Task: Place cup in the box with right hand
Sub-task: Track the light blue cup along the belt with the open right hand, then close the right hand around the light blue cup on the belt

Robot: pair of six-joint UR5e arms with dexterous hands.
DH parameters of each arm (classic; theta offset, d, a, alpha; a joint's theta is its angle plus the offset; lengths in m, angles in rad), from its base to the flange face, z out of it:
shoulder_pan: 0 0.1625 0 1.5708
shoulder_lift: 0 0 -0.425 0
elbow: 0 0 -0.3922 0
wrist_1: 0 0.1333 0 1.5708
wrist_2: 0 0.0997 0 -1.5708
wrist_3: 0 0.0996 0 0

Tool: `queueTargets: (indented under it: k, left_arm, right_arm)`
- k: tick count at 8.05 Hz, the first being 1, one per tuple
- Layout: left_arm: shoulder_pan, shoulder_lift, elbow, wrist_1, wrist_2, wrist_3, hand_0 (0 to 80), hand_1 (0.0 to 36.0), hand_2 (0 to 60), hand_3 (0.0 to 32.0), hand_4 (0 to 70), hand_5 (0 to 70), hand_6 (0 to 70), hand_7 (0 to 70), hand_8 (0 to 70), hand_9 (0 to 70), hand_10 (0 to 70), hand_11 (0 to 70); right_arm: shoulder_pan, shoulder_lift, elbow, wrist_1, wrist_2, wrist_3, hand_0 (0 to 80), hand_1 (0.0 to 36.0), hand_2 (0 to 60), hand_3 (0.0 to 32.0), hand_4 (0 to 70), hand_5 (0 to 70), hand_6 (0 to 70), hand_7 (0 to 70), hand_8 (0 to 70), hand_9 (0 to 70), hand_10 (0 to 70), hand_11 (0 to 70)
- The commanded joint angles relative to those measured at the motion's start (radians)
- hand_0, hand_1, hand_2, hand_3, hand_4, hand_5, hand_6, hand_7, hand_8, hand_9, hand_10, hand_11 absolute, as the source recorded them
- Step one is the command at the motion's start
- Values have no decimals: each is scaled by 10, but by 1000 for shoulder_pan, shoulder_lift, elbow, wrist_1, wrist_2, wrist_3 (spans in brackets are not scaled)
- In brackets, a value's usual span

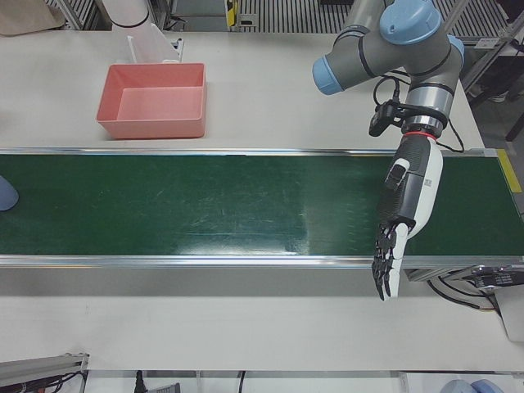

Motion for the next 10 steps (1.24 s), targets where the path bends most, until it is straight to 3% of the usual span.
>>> queueTargets:
  k: [1, 4, 10]
  left_arm:
    - [0, 0, 0, 0, 0, 0, 0, 0, 0, 0, 0, 0, 0, 0, 0, 0, 0, 0]
    - [0, 0, 0, 0, 0, 0, 0, 0, 0, 0, 0, 0, 0, 0, 0, 0, 0, 0]
    - [0, 0, 0, 0, 0, 0, 0, 0, 0, 0, 0, 0, 0, 0, 0, 0, 0, 0]
  right_arm:
    - [-10, 21, -2, 0, 1, -19, 463, 131, 98, 0, 98, 23, 12, 8, 0, 11, 0, 0]
    - [-58, 26, -4, 0, 45, -26, 465, 131, 92, 0, 121, 23, 15, 24, 0, 12, 0, 0]
    - [-75, 35, -7, 2, 59, -34, 463, 131, 104, 0, 124, 22, 15, 21, 0, 15, 0, 0]
